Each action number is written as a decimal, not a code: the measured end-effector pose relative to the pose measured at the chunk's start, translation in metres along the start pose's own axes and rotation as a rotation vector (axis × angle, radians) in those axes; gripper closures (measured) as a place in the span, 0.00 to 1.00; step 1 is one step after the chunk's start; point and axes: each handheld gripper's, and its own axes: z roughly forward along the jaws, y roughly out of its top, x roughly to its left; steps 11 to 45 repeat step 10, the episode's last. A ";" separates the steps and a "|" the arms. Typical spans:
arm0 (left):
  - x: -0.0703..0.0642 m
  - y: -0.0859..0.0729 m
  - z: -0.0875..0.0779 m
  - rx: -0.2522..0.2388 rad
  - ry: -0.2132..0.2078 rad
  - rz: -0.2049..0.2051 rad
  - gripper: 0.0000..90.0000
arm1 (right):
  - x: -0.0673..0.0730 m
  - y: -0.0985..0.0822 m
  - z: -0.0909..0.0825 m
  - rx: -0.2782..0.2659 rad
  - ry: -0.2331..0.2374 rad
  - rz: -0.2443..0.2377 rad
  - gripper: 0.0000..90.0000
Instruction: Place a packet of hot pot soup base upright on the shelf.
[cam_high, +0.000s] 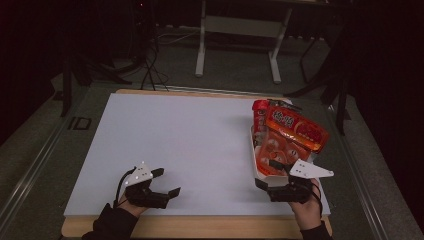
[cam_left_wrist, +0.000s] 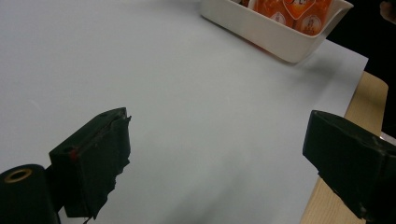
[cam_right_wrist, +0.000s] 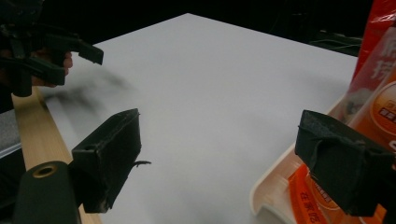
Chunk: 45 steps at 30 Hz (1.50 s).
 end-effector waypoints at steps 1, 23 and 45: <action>0.000 0.000 0.000 0.000 0.000 0.001 0.09 | -0.001 0.000 0.000 -0.004 0.001 0.003 0.16; 0.000 0.000 -0.001 -0.007 0.002 -0.002 0.09 | 0.001 0.000 0.002 -0.009 0.028 0.004 0.16; 0.000 0.000 -0.001 -0.007 0.002 -0.002 0.09 | 0.001 0.000 0.002 -0.009 0.028 0.004 0.16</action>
